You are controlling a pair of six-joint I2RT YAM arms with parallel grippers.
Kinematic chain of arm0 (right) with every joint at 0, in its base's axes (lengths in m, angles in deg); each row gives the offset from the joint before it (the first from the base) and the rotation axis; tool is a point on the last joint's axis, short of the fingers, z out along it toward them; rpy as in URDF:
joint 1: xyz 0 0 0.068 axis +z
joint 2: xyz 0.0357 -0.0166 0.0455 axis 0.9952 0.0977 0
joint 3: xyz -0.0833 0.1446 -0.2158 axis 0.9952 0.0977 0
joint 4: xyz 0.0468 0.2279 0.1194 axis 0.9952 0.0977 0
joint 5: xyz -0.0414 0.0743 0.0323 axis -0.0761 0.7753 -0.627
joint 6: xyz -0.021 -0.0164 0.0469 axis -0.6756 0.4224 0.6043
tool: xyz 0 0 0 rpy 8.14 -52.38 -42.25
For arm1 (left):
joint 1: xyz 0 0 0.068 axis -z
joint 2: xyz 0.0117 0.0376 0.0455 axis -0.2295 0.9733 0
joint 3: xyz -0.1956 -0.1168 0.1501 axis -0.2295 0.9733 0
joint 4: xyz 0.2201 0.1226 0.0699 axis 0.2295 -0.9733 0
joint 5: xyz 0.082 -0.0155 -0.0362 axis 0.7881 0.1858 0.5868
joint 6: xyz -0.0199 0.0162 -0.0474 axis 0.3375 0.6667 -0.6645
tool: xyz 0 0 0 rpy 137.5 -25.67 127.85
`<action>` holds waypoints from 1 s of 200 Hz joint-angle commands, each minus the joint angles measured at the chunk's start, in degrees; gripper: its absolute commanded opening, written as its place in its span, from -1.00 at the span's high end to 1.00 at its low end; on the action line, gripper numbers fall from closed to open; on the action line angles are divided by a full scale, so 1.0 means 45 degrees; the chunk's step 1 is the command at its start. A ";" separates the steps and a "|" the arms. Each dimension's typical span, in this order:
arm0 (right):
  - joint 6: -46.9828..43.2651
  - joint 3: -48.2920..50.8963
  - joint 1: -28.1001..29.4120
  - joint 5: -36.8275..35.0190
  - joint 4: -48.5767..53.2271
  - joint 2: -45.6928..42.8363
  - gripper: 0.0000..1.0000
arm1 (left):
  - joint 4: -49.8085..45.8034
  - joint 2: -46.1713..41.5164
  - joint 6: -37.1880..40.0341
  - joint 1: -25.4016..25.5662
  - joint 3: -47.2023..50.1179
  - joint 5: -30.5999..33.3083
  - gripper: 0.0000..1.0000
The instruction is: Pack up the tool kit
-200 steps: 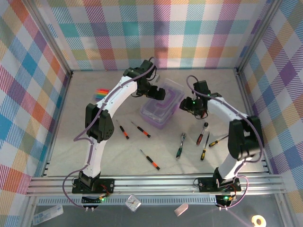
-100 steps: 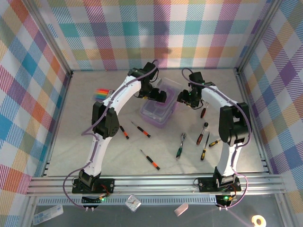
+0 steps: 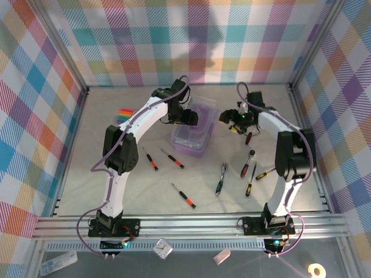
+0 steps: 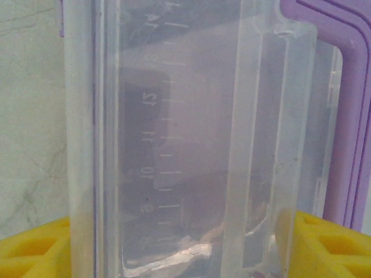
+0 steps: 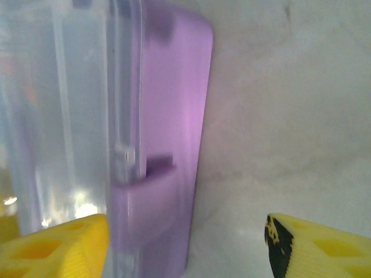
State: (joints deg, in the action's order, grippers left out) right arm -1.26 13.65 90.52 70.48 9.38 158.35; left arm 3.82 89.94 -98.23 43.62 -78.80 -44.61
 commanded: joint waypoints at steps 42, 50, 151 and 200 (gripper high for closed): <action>0.2719 0.4265 -0.0506 0.3488 -0.6650 -0.1836 -0.30 | 0.0806 -0.0304 -0.1546 0.0034 0.1681 -0.0367 -0.14; 0.3399 0.4825 -0.0524 0.3146 -0.7629 -0.2055 -0.29 | 0.0961 -0.0380 -0.1647 0.0033 0.1872 -0.0431 -0.14; 0.4510 0.5448 -0.0748 0.2970 -0.8660 -0.1256 -0.57 | 0.1490 -0.1103 -0.1914 0.0053 0.2951 -0.0495 -0.16; 0.3610 0.5126 -0.0735 0.2468 -0.7123 -0.1701 -0.48 | 0.1158 -0.1303 -0.2260 0.0139 0.2796 -0.0291 -0.21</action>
State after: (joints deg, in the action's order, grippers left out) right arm 17.01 37.39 87.44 82.77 -24.56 153.08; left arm 13.39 83.62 -105.43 43.51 -67.43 -43.80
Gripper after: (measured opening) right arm 0.727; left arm 0.692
